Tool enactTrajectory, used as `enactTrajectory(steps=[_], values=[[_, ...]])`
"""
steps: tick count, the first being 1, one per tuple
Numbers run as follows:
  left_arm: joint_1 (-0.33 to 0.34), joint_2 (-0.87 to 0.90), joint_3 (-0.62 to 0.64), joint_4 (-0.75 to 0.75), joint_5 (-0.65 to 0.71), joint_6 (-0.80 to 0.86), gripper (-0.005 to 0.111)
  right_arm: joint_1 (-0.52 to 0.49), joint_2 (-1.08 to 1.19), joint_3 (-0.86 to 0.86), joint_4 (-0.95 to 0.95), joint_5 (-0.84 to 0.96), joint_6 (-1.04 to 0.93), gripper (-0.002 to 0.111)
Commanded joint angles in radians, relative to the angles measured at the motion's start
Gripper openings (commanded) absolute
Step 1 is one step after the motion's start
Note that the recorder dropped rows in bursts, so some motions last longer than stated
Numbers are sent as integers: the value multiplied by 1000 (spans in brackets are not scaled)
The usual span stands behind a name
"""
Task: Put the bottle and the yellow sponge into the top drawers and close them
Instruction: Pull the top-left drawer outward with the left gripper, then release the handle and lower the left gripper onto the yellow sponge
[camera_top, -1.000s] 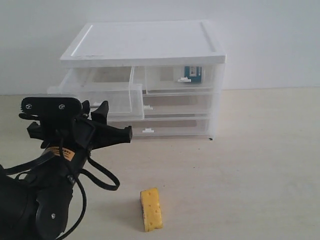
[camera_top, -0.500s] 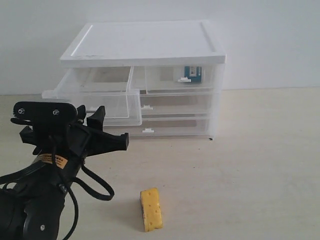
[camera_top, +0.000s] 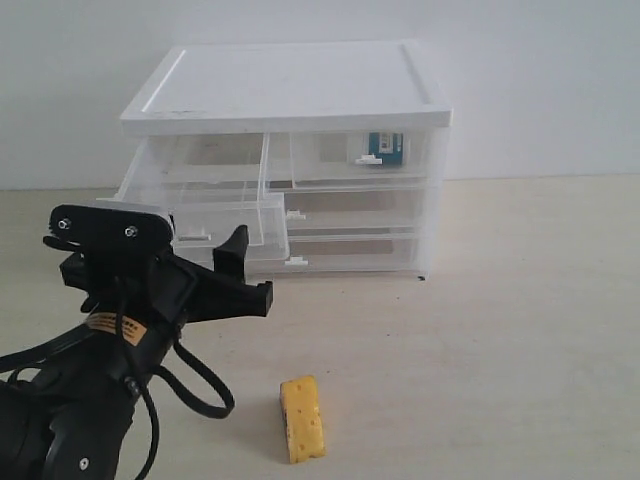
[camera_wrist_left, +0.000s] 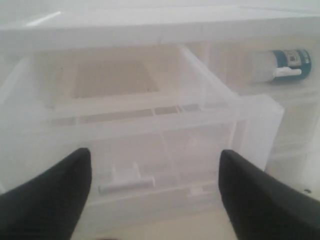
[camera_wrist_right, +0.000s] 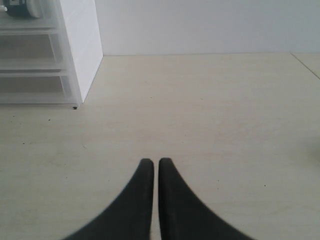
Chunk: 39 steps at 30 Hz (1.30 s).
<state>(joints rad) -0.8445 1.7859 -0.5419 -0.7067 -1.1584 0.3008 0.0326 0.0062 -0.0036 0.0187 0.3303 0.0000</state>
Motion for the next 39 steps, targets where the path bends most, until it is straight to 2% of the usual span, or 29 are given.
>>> enactTrajectory(steps=[1, 9, 17, 20, 21, 22, 24, 29, 30, 31, 33, 34, 39], values=[[-6, -19, 1, -50, 123, 13, 73, -3, -6, 4, 2, -9, 0, 1], [-6, -144, 53, -71, 288, 44, 73, -3, -6, 4, 2, -9, 0, 1], [-6, -325, 54, -82, 682, 319, 70, -3, -6, 4, 2, -9, 0, 1], [-6, -365, 7, -194, 864, 445, 61, -3, -6, 4, 2, -9, 0, 1], [-4, -370, -10, -237, 914, 486, 60, -3, -6, 4, 2, -9, 0, 1], [-4, -372, -53, -322, 1038, 594, 60, -3, -6, 4, 2, -9, 0, 1], [-4, -356, -106, -359, 1158, 646, 60, -3, -6, 4, 2, -9, 0, 1], [-4, -330, -145, -344, 1189, 654, 60, -3, -6, 4, 2, -9, 0, 1], [-4, -330, -145, -342, 1223, 657, 60, -3, -6, 4, 2, -9, 0, 1], [-4, -330, -158, -304, 1317, 655, 60, -3, -6, 4, 2, -9, 0, 1], [-4, -330, -176, -246, 1430, 590, 60, -3, -6, 4, 2, -9, 0, 1], [-4, -330, -186, -169, 1461, 502, 60, -3, -6, 4, 2, -9, 0, 1], [-6, -330, -257, 374, 1696, -74, 60, -3, -6, 4, 2, -9, 0, 1]])
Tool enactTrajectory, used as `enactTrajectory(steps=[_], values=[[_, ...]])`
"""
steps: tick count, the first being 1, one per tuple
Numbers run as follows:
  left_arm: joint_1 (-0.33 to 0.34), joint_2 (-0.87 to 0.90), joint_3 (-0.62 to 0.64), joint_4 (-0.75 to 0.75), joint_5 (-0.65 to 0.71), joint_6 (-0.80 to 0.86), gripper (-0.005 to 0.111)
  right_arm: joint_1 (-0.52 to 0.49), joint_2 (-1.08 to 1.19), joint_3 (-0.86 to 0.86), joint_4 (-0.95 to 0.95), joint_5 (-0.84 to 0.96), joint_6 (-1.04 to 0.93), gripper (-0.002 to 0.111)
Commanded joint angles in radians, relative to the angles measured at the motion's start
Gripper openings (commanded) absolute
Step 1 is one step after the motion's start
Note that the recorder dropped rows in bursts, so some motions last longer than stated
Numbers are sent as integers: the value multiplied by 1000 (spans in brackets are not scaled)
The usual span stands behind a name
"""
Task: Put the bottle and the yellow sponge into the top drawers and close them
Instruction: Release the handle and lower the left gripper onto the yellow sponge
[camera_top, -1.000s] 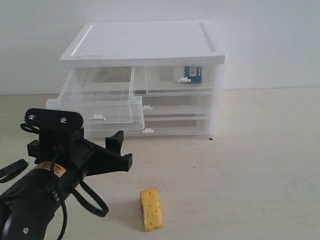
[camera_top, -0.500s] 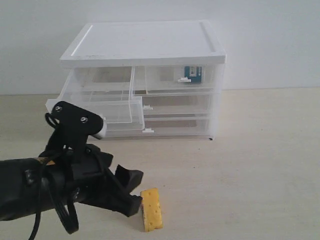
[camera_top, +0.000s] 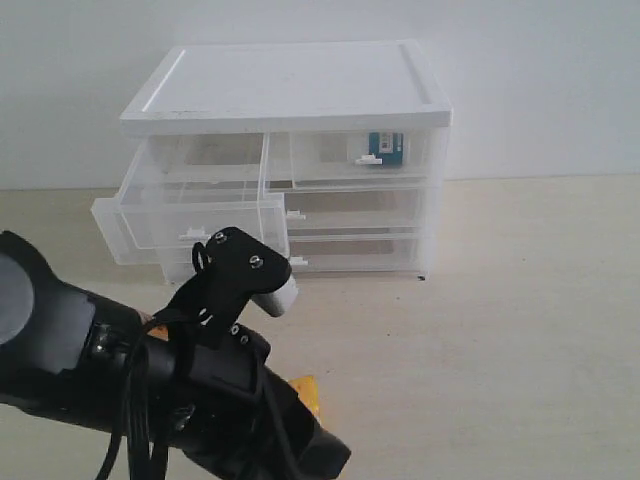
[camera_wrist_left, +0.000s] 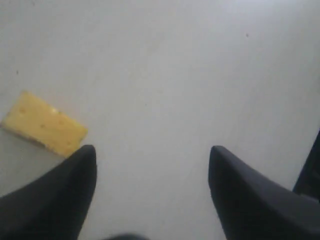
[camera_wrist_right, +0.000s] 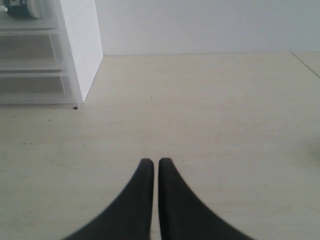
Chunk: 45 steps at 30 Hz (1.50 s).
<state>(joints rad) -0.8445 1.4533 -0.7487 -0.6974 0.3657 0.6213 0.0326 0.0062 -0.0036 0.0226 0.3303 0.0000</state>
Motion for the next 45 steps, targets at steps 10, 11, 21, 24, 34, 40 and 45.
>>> enactTrajectory(steps=[10, 11, 21, 24, 34, 40, 45], values=[[-187, 34, -89, 988, 178, -1090, 64, -3, -6, 4, -2, -9, -6, 1], [-199, 48, -89, 967, 130, -1097, 68, -3, -6, 4, -2, -9, -6, 1], [-212, 192, -143, 1030, 26, -1292, 79, -3, -6, 4, -2, -9, -6, 1], [-212, 255, -201, 1164, 105, -1479, 79, -3, -6, 4, -2, -9, -6, 1], [-214, 379, -282, 1514, 215, -1921, 79, -3, -6, 4, -2, -9, -6, 1], [-210, 407, -282, 1642, 179, -2105, 79, -3, -6, 4, -2, -9, -6, 1], [-189, 438, -282, 1663, 150, -2156, 79, -3, -6, 4, -2, -9, -6, 1]])
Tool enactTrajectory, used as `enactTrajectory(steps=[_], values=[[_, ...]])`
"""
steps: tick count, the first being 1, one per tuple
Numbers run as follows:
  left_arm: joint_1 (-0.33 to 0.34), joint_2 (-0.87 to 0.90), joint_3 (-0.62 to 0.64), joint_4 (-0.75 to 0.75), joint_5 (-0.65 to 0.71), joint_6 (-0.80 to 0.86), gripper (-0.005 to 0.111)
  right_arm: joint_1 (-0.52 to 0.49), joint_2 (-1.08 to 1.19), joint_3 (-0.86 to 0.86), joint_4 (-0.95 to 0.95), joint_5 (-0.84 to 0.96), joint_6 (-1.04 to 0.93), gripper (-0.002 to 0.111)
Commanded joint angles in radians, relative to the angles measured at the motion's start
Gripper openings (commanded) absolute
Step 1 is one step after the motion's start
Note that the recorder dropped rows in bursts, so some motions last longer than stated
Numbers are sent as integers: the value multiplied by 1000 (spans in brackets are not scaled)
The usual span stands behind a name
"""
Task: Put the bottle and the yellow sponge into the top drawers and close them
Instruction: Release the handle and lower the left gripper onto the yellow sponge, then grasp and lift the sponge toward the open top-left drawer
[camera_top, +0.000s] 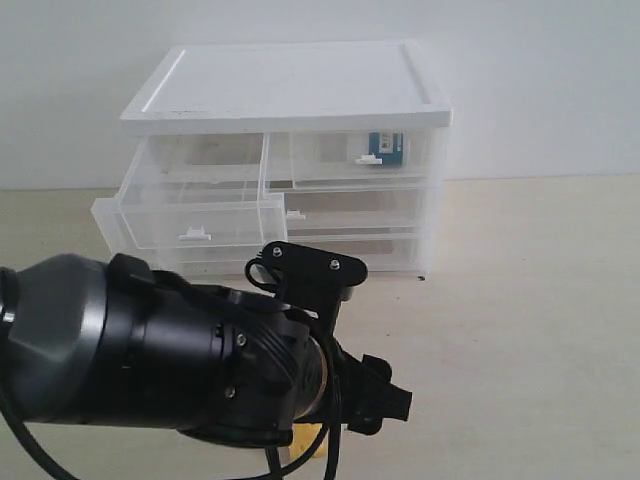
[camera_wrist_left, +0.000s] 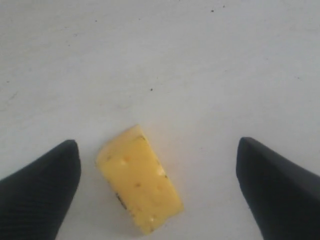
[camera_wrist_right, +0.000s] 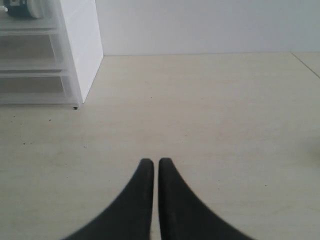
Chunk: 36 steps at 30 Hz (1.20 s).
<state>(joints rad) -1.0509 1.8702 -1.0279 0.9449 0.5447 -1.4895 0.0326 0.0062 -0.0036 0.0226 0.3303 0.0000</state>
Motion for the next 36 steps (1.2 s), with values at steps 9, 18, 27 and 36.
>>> enactTrajectory(steps=[9, 18, 27, 36], values=[[21, 27, -3, 22, 5, -44, 79, -3, -6, 4, -2, -9, -6, 1], [21, 103, -3, 46, 4, -44, 79, -3, -6, 4, -2, -9, -6, 1], [35, 103, -3, 64, 4, -51, 47, -3, -6, 4, -2, -9, 0, 1], [41, 94, -3, 73, -29, 43, 4, -3, -6, 4, -2, -9, 0, 1]])
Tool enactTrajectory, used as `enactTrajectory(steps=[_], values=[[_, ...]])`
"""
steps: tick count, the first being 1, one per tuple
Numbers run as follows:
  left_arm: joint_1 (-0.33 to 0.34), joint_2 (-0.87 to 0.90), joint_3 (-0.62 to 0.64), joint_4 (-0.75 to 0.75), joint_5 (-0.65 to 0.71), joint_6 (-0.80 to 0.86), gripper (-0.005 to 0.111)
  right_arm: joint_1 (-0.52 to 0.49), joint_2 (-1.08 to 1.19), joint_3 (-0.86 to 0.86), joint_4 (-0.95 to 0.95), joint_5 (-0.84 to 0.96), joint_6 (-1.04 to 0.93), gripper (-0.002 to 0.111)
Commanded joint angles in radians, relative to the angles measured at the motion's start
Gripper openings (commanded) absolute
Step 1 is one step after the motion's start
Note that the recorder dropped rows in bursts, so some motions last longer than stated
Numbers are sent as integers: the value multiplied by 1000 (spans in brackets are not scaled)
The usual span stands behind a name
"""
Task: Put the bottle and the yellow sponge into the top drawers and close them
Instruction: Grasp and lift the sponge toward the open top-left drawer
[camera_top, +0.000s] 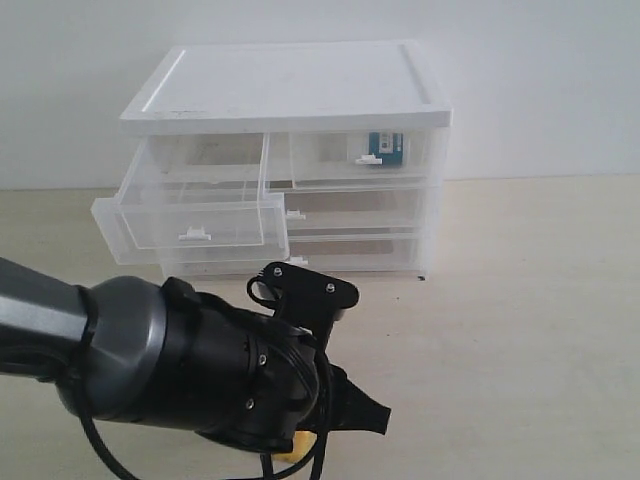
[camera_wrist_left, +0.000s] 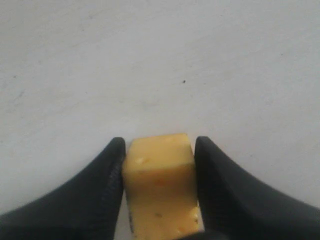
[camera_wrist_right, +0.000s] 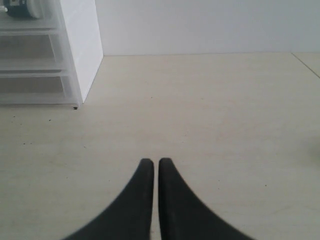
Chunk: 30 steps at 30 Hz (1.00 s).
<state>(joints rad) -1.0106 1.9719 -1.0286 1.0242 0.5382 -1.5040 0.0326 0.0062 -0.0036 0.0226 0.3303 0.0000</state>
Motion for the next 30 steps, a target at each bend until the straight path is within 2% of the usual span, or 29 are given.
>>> enactTrajectory(steps=[1, 7, 12, 17, 22, 26, 30], values=[[0, -13, -2, -12, -31, 74, 4, -3, -6, 4, -2, -9, 0, 1], [-30, -97, -2, -49, -50, 231, 4, -3, -6, 4, -2, -9, 0, 1], [-36, -185, -2, -211, -124, 496, 4, -3, -6, 4, -2, -9, 0, 1], [-30, -280, -6, -556, -110, 1031, 4, -3, -6, 4, -2, -9, 0, 1], [16, -367, -54, -967, 4, 1571, 4, -3, -6, 4, -2, -9, 0, 1], [65, -417, -103, -1142, 101, 1807, 4, -3, -6, 4, -2, -9, 0, 1], [117, -460, -162, -1191, 193, 1935, 4, -3, -6, 4, -2, -9, 0, 1]])
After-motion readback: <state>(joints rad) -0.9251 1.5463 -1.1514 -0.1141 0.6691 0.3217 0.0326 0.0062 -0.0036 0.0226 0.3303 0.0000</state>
